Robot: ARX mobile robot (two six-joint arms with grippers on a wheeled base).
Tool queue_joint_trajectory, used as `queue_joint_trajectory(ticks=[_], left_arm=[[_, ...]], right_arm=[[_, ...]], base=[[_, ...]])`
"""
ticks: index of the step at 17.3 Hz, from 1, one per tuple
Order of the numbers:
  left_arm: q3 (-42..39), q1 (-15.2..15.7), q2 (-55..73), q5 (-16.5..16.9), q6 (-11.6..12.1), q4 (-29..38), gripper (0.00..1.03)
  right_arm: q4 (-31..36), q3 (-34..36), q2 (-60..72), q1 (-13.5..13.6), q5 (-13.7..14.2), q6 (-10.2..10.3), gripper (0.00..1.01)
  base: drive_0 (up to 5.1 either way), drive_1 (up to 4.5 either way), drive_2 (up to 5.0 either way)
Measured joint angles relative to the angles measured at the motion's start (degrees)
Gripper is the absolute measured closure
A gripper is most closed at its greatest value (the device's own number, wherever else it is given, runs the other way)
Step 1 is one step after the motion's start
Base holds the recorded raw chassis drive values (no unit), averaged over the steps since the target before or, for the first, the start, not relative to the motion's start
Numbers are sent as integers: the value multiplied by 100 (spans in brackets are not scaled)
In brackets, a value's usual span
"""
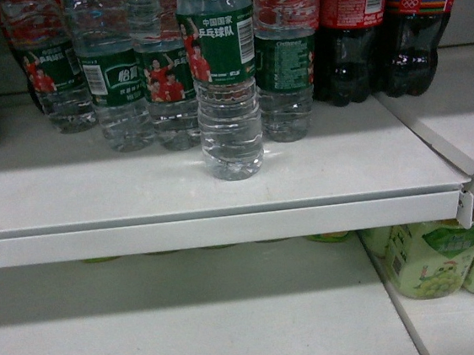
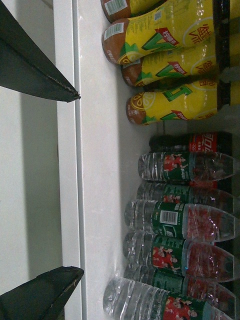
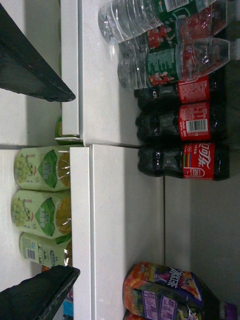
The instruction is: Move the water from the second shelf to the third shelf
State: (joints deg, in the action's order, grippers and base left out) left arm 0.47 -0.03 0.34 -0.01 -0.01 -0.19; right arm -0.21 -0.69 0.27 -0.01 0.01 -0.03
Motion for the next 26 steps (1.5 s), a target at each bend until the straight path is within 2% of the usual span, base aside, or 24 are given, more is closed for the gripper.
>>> queue_joint_trajectory(ticks=[20, 21, 22, 23, 24, 26], left_arm=[[0, 0, 0, 0, 0, 0, 5], [0, 0, 0, 0, 0, 0, 5], [0, 0, 0, -2, 0, 0, 5], [0, 0, 0, 0, 0, -2, 5], [0, 0, 0, 0, 0, 0, 5], [0, 0, 0, 0, 0, 0, 5]], right_arm=[[0, 0, 0, 0, 0, 0, 3], [-245, -55, 52, 70, 210, 79, 3], [-444, -275, 632, 184, 835, 280, 3], [28, -595, 1473, -76, 960, 350, 3], [619, -990, 2052, -258, 907, 345, 3], [1508, -1755, 3134, -186, 813, 297, 3]], base=[[0, 0, 0], [0, 0, 0], [0, 0, 0], [0, 0, 0], [0, 0, 0], [0, 0, 0]])
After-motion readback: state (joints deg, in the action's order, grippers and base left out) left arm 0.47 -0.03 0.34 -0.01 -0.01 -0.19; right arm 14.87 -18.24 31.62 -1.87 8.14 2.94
